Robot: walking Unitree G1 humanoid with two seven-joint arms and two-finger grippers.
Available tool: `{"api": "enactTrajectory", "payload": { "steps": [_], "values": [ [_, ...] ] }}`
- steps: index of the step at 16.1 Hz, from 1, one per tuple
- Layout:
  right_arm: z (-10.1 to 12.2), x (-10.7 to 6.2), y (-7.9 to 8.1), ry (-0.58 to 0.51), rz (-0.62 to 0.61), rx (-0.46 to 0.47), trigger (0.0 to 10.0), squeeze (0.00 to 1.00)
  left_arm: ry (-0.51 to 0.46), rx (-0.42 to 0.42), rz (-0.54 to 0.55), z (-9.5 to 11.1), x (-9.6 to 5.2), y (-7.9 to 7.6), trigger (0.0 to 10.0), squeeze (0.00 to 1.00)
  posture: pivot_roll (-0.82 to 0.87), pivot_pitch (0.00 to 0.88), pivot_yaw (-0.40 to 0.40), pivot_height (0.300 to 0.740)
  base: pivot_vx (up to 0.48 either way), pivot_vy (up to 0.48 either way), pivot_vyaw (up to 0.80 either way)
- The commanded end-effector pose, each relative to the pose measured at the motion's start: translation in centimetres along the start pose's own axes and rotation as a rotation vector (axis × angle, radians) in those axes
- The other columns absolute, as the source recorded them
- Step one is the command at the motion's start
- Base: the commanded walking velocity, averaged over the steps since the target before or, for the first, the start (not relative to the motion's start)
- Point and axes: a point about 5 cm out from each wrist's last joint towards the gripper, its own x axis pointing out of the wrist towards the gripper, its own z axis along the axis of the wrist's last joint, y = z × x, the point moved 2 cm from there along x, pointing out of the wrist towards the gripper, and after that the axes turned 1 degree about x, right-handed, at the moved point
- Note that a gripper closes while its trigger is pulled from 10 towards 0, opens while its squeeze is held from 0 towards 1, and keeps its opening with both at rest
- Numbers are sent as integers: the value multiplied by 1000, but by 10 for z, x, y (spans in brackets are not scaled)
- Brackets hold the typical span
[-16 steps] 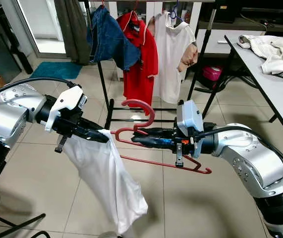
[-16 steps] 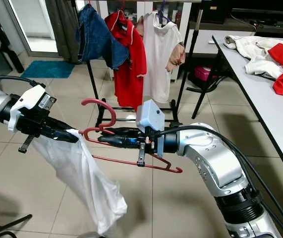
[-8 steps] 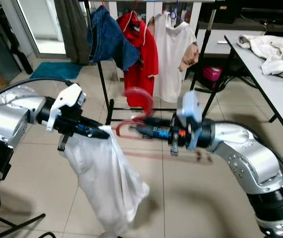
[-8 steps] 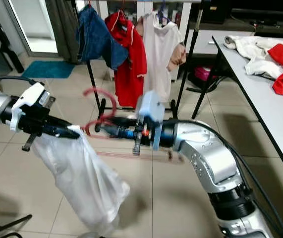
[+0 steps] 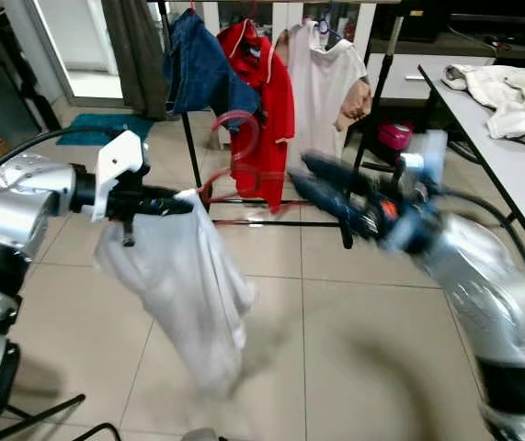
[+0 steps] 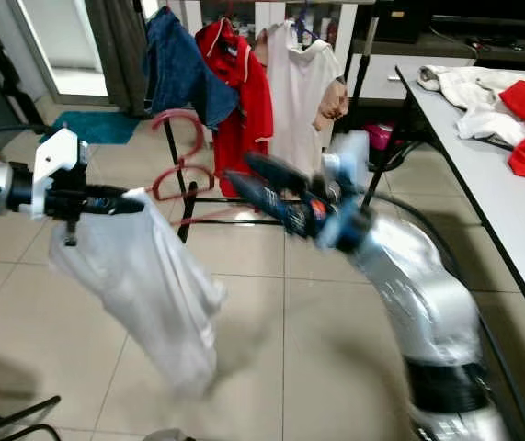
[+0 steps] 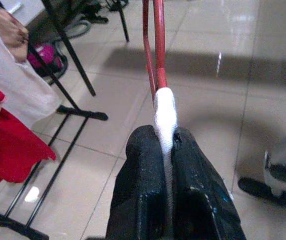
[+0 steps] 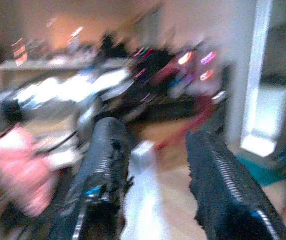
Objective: Hang hanger
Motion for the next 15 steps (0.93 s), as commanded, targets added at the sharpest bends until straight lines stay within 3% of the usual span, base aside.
{"api": "enactTrajectory", "payload": {
  "steps": [1, 2, 3, 7, 10, 11, 13, 14, 15],
  "values": [
    [-11, 1, 13, 64, 86, 44, 10000, 1000, -39, 37, 33, 15, -6, 8, 0, 0, 15, 0, 77, 740, 0, 0, 0],
    [-35, -3, 19, 202, 97, 91, 10000, 1000, -72, 37, 13, 21, -5, 7, 0, 0, 12, 0, 80, 740, 0, 0, 0],
    [-62, -3, 12, 297, 18, 132, 10000, 1000, -101, 43, -18, 28, -4, 6, 0, 0, 9, 0, 86, 740, 0, 0, 0],
    [-111, 4, -17, 404, -225, 236, 10000, 1000, -108, 60, -84, 36, -2, 2, 0, 0, 14, 0, 82, 740, 0, 0, 0],
    [-139, 2, -29, 480, -350, 296, 10000, 1000, -115, 61, -111, 38, -2, 0, 0, 0, 20, 0, 79, 740, 0, 0, 0],
    [-159, 1, -36, 519, -421, 326, 10000, 1000, -132, 63, -131, 42, -2, -2, 0, 0, 25, 0, 81, 740, 0, 0, 0],
    [-167, 2, -36, 526, -428, 359, 10000, 1000, -142, 67, -131, 45, 0, -1, 0, 0, 27, 0, 87, 740, 0, 0, 0],
    [-172, 4, -35, 532, -424, 371, 10000, 0, -157, 71, -133, 49, 0, -1, 0, 0, 28, 0, 90, 740, 0, 0, 0],
    [-177, 6, -34, 542, -416, 380, 10000, 0, -171, 78, -133, 54, 2, -1, 0, 0, 29, 0, 91, 740, 0, 0, 0]
  ]
}}
